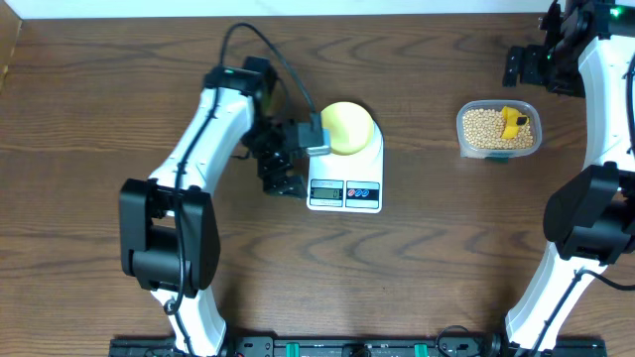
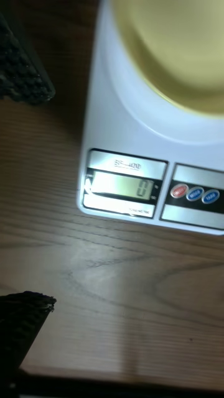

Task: Scoop item into bowl and weigh 50g on scale
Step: 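Withdraw the left gripper to the left of the scale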

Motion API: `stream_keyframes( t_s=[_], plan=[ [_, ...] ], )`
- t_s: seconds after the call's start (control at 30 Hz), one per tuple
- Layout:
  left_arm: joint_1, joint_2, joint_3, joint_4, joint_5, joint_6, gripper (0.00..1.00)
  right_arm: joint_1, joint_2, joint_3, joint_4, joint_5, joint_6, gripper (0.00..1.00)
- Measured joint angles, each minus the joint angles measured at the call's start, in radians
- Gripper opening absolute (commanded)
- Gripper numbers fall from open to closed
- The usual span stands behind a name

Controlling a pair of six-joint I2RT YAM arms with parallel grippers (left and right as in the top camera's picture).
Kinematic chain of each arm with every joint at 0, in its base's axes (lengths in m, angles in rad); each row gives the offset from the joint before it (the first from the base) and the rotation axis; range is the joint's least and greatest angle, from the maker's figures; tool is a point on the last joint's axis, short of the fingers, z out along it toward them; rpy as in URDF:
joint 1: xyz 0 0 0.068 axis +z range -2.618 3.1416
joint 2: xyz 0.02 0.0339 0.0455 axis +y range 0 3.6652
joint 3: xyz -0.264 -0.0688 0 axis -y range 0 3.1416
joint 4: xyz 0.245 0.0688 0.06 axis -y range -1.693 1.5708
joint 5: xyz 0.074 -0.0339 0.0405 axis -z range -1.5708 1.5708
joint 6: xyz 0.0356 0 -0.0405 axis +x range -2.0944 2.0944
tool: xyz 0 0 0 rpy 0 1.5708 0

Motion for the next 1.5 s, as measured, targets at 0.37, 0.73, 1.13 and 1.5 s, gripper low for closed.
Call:
stream_keyframes(
  t_s=[0.37, 0.73, 1.13, 1.5],
  plan=[
    [0.123, 0.0, -0.001, 0.189, 0.031, -0.003, 0.98, 0.0, 0.0, 0.0, 0.0, 0.0, 0.0, 0.99],
    [0.199, 0.008, -0.001, 0.235, 0.031, -0.003, 0.98, 0.0, 0.0, 0.0, 0.0, 0.0, 0.0, 0.99],
    [0.198, 0.013, -0.001, 0.226, 0.097, -0.185, 0.98, 0.0, 0.0, 0.0, 0.0, 0.0, 0.0, 0.99],
    [0.196, -0.124, -0.003, 0.111, 0.302, -0.416, 0.98, 0.0, 0.0, 0.0, 0.0, 0.0, 0.0, 0.99]
  ],
)
